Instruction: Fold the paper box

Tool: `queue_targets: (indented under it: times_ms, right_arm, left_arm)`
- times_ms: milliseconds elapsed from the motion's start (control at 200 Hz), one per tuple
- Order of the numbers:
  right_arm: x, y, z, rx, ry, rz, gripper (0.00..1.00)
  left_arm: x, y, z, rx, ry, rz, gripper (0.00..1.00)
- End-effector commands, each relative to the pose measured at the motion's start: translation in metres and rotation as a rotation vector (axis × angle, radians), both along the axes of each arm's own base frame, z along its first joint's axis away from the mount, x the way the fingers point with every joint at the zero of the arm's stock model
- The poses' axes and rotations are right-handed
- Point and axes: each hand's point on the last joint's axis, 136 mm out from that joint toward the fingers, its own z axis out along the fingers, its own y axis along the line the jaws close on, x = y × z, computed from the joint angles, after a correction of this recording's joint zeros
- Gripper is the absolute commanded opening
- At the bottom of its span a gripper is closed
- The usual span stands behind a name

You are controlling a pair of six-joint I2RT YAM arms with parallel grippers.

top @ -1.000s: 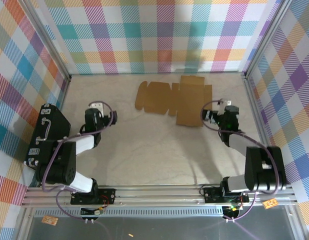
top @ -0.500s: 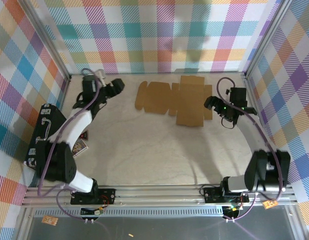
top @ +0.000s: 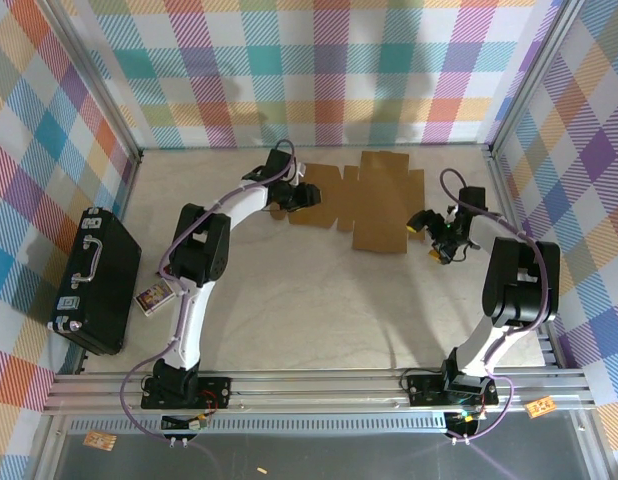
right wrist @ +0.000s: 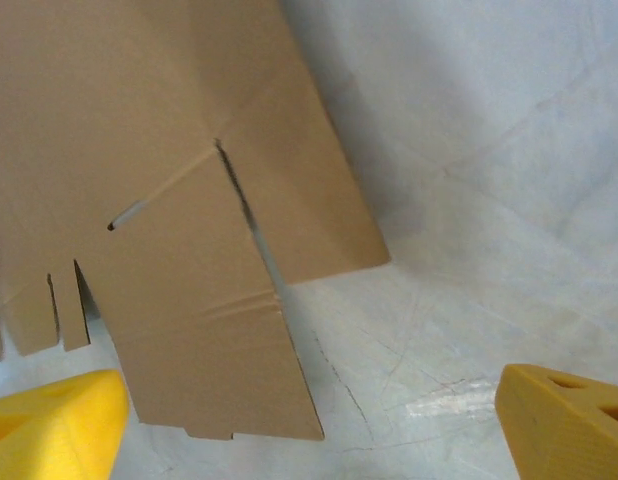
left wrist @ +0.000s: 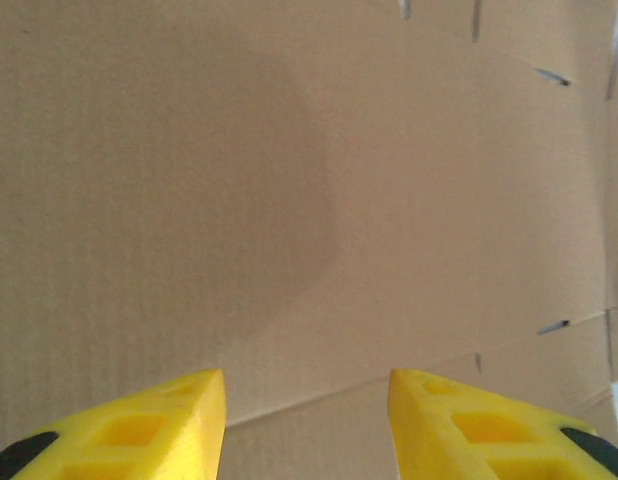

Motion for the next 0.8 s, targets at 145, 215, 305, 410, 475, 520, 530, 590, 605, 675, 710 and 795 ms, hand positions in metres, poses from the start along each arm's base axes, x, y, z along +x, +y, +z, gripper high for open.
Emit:
queue_targets:
  times_ms: [145,215,305,410,475,520,530,590,605,675,710,795]
  right_arm:
    - [0.004,0.036,0.005,0.199,-0.038,-0.113,0.99]
    - [-0.012,0.044,0.001,0.147,0.021,-0.145,0.99]
    - [-0.023,0.063,-0.007,0.164,0.039,-0.183,0.99]
    - [-0.026,0.084,-0.026,0.159,0.083,-0.19,0.99]
    - [-0.027,0.089,-0.034,0.17,0.083,-0.238,0.99]
    - [-0.027,0.09,-0.037,0.185,0.064,-0.286,0.99]
    - [-0.028,0.089,-0.037,0.189,0.057,-0.296,1.0]
    - [-0.033,0.089,-0.039,0.199,0.032,-0.343,1.0]
    - [-0.033,0.09,-0.038,0.204,0.017,-0.346,0.99]
    - [-0.03,0.098,-0.024,0.252,-0.06,-0.332,1.0]
    - [-0.03,0.103,-0.017,0.275,-0.095,-0.32,1.0]
    - [-0.031,0.113,0.001,0.321,-0.161,-0.28,0.99]
  left_arm:
    - [-0.043,0.026,-0.052,0.076,0.2,0.024,0.45]
    - [-0.063,0.031,-0.061,0.074,0.228,0.038,0.45]
    - [-0.088,0.033,-0.072,0.072,0.257,0.054,0.45]
    - [-0.108,0.026,-0.078,0.041,0.279,0.065,0.45]
    - [-0.122,0.024,-0.081,0.025,0.29,0.075,0.45]
    - [-0.129,0.024,-0.082,0.027,0.287,0.091,0.45]
    - [-0.131,0.024,-0.083,0.03,0.287,0.093,0.45]
    - [-0.14,0.029,-0.088,0.054,0.291,0.118,0.45]
    - [-0.142,0.03,-0.09,0.058,0.294,0.124,0.45]
    - [-0.148,0.036,-0.096,0.069,0.306,0.163,0.45]
    - [-0.151,0.039,-0.099,0.075,0.31,0.185,0.45]
    - [-0.153,0.044,-0.103,0.068,0.322,0.24,0.46]
